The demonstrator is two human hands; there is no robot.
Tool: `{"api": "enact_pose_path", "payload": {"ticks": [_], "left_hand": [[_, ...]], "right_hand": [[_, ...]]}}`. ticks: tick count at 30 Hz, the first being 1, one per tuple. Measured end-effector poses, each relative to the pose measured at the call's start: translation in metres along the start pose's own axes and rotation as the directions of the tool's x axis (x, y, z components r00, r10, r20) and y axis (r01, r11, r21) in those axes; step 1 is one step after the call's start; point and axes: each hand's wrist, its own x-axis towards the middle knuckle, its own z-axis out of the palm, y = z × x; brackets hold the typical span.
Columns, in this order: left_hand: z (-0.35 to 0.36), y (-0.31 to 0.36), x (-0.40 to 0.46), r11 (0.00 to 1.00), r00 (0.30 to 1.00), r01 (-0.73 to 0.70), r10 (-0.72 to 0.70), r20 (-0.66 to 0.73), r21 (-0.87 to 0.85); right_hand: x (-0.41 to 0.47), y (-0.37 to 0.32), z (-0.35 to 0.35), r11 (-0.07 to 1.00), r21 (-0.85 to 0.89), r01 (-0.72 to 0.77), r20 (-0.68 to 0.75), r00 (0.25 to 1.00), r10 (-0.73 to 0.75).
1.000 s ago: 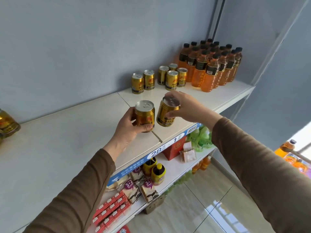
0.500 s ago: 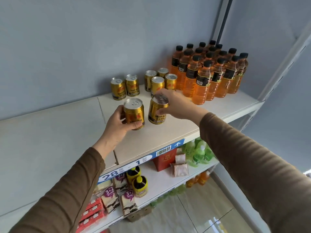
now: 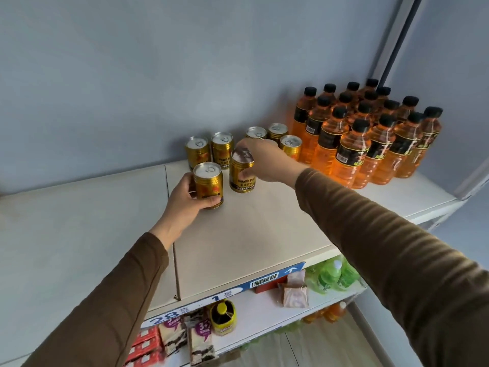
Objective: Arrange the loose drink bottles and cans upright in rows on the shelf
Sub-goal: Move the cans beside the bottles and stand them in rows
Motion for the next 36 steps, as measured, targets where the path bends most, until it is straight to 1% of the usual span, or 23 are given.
{"api": "enact_pose_path", "payload": {"ticks": [4,11,15,18,24,31,34,36], "left_hand": [[0.002,-0.007,0.018,1.0,0.999,0.023,-0.022,-0.028,0.016],[0.005,-0.014,0.044,0.998,0.996,0.055,-0.052,-0.069,0.038],[0.004,-0.015,0.054,0.995,0.994,0.07,-0.064,-0.088,0.065],[0.003,-0.015,0.059,0.992,0.994,0.078,-0.07,-0.083,0.094],[0.005,-0.015,0.064,0.989,0.99,0.094,-0.08,-0.118,0.112],[0.008,-0.011,0.063,0.98,0.985,0.099,-0.072,-0.156,0.172],[0.009,-0.008,0.059,0.967,0.985,0.1,-0.064,-0.158,0.233],[0.008,-0.005,0.056,0.947,0.988,0.089,-0.045,-0.149,0.307]], "right_hand": [[0.025,0.002,0.006,0.995,-0.087,0.042,0.016,0.999,-0.041],[0.051,0.008,0.019,0.973,-0.186,0.133,0.087,0.989,-0.118],[0.06,0.013,0.023,0.947,-0.263,0.183,0.084,0.983,-0.166],[0.064,0.013,0.024,0.941,-0.277,0.196,0.075,0.98,-0.183],[0.069,0.016,0.024,0.932,-0.301,0.203,0.067,0.979,-0.192],[0.067,0.017,0.027,0.949,-0.257,0.182,0.027,0.983,-0.181],[0.067,0.016,0.027,0.946,-0.265,0.184,0.033,0.983,-0.182],[0.066,0.016,0.027,0.947,-0.265,0.183,0.034,0.983,-0.18]]}}
